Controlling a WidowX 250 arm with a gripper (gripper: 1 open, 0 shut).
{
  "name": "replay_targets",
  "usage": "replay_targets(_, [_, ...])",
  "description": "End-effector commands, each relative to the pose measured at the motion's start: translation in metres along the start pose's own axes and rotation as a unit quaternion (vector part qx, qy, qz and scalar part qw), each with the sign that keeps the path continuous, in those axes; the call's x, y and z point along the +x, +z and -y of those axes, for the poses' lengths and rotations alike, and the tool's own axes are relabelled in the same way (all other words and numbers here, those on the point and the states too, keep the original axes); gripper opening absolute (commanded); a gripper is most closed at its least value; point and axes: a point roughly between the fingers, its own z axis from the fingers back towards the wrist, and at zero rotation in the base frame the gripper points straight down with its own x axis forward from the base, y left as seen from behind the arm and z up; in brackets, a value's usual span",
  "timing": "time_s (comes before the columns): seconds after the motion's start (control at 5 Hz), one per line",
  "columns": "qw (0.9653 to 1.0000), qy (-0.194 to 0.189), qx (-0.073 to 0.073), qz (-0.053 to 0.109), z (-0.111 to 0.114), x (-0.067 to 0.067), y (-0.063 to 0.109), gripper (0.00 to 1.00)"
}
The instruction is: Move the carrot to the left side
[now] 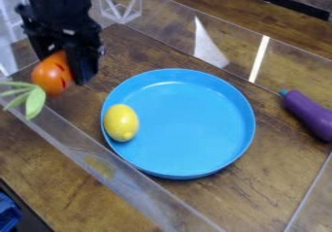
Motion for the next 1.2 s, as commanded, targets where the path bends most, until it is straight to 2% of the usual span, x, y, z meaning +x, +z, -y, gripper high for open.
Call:
replay_targets(0.0, [0.9997, -0.018, -0.004, 0.013, 0.008, 0.004, -0.003, 0.0])
replay_targets(0.2, [0.9992, -0.037, -0.007, 0.009, 0.017, 0.002, -0.014, 0.0])
replay_targets(0.4, [0.9979, -0.064, -0.007, 0.012, 0.032, 0.003, -0.019, 0.0])
replay_targets(0.8, [0.9931, -0.113, -0.015, 0.026, 0.066, 0.012, -0.009, 0.0])
replay_targets(1.0, [0.9891, -0.142, -0.02, 0.034, 0.086, 0.023, -0.005, 0.0])
